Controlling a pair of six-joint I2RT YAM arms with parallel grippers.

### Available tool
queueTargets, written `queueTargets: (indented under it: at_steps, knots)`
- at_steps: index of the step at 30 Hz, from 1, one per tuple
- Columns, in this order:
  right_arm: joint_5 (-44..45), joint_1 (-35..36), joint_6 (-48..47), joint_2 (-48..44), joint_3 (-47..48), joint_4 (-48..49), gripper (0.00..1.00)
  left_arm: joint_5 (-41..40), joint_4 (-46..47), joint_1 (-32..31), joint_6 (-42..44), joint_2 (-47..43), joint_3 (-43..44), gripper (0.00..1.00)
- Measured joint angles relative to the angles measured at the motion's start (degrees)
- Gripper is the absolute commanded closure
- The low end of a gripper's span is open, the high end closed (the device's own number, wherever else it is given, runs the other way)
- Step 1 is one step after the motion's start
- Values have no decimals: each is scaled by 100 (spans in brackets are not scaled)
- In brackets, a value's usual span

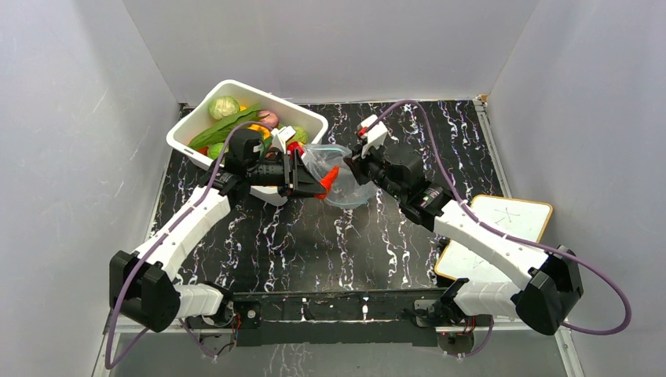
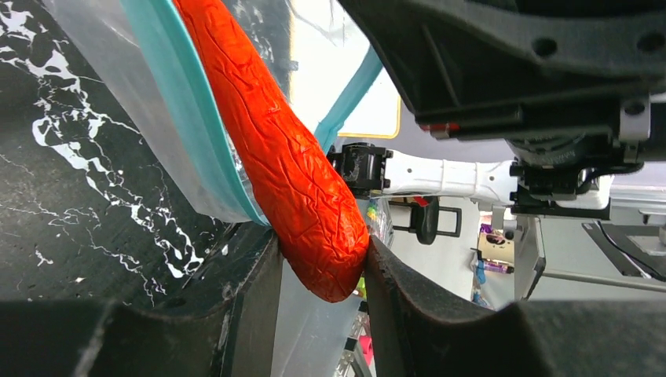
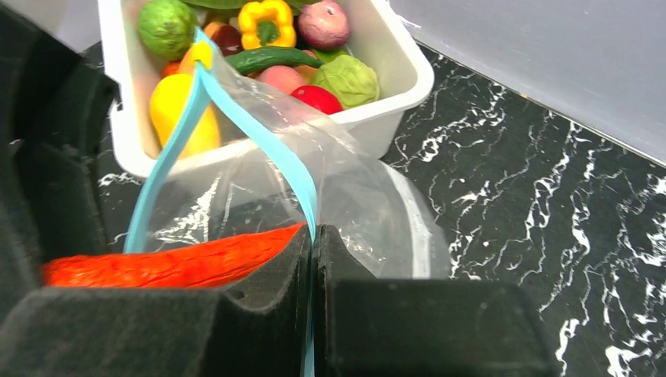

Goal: Place the food in the zip-top bag and seal the zipper
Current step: Place the fake vegetable in the zipper food storage bag.

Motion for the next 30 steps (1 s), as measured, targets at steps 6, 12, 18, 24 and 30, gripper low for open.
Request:
queueTargets:
  at_steps: [6,12,18,24,30]
  knots:
    - [-138,98,68,0,-92,31,100,-271,-415,-2,216,361,332,81]
    - [-223,133,463,0,-92,61,100,-448,-490,-2,227,597,520,65]
    - [-107,153,981,0,-92,-7,100,-476,-584,-2,240,686,697,30]
    - [-129,155,1624,-2,-92,-70,100,-566,-603,-2,162,671,741,16]
    - [190,160,2153,-2,-17,-479,100,-857,-975,0,323,431,999,14]
